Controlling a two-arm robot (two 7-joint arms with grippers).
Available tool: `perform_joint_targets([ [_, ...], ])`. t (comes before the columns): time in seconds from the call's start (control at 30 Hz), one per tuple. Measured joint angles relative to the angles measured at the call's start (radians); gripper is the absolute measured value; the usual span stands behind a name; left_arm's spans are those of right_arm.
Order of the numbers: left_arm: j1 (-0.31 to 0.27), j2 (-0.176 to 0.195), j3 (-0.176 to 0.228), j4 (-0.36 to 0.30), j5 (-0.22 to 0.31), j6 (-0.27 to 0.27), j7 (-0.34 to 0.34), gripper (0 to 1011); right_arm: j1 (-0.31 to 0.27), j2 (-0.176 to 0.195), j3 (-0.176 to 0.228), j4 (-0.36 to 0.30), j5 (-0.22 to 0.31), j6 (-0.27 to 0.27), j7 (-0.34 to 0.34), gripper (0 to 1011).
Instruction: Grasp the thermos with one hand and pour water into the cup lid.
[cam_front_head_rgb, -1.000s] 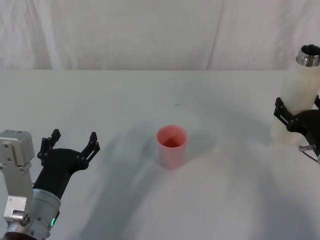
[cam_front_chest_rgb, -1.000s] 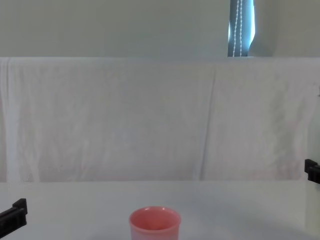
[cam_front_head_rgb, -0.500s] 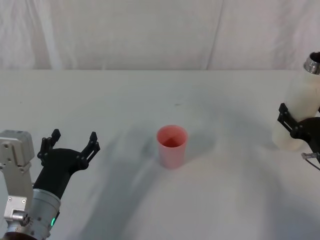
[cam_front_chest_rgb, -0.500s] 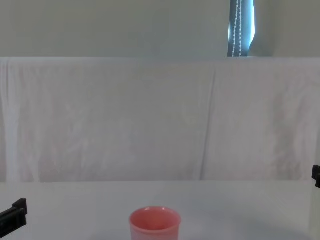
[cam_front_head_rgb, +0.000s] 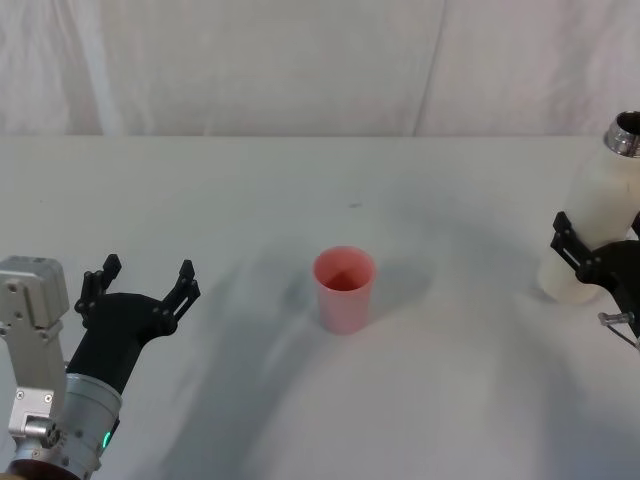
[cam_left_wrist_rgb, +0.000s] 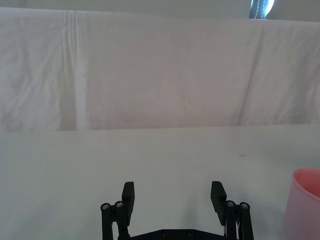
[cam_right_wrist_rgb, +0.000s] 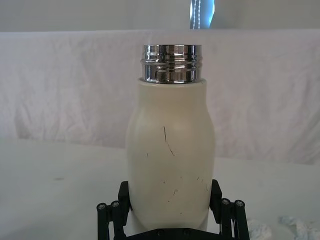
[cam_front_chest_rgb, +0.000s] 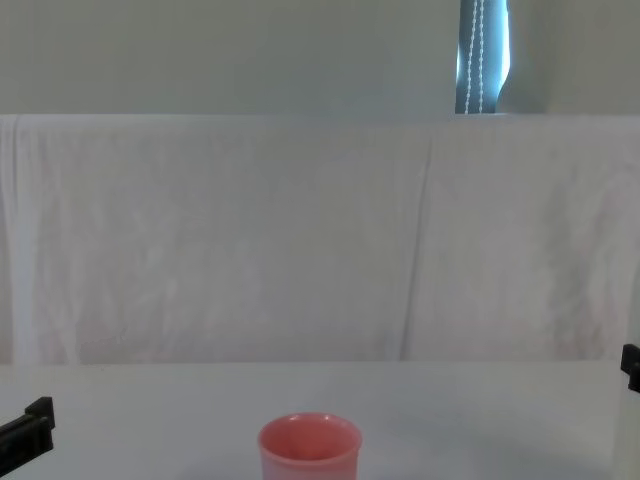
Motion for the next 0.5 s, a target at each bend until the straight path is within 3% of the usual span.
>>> perform_joint_targets([
  [0.5, 0.0, 0.0, 0.0, 0.0, 0.0, 0.0, 0.0, 1001, 0.021, 0.0, -0.009, 0.043, -0.005, -0.022, 0.002, 959],
])
